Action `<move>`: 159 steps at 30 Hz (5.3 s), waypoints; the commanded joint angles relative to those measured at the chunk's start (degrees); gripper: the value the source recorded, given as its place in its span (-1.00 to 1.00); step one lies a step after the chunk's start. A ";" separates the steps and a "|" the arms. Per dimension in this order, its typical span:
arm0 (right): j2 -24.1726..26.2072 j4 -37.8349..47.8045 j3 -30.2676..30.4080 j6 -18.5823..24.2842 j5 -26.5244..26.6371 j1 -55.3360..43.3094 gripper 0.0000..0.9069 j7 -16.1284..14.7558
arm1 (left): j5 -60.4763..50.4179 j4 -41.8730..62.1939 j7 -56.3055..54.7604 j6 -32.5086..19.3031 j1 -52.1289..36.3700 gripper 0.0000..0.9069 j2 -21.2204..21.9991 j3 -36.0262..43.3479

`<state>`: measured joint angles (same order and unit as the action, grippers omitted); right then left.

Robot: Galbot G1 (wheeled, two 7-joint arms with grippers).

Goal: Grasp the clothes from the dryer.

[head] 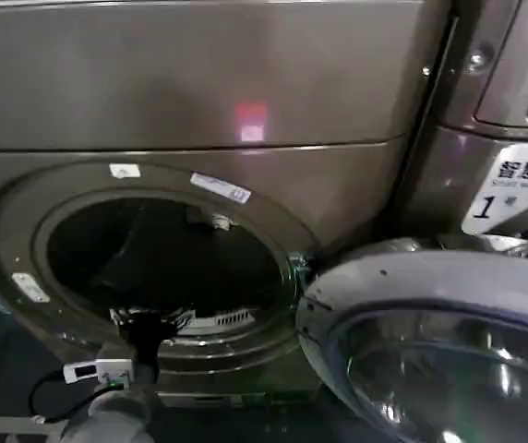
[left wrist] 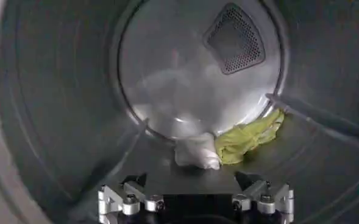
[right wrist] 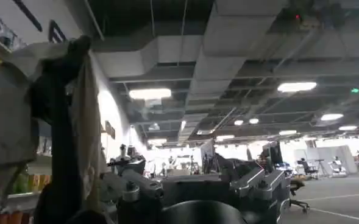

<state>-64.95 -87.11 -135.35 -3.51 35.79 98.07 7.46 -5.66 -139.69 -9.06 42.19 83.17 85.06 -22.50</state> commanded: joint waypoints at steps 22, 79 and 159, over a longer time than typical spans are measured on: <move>-0.24 0.13 0.49 1.90 -1.41 0.14 1.00 -0.42 | -3.79 12.92 0.35 2.81 -15.25 1.00 1.10 -1.23; 1.24 -0.57 3.71 2.97 -2.12 -0.68 1.00 -0.91 | -70.30 102.98 62.80 -43.29 -76.65 1.00 0.00 -8.17; -1.34 -2.68 6.79 3.64 -6.06 -1.32 1.00 -2.40 | -9.08 78.74 10.73 -23.65 -62.00 -1.00 4.46 -8.26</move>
<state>-66.07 -89.65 -128.56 0.10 29.94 96.72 5.25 -40.93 -50.84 21.20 9.86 15.71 88.39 -31.46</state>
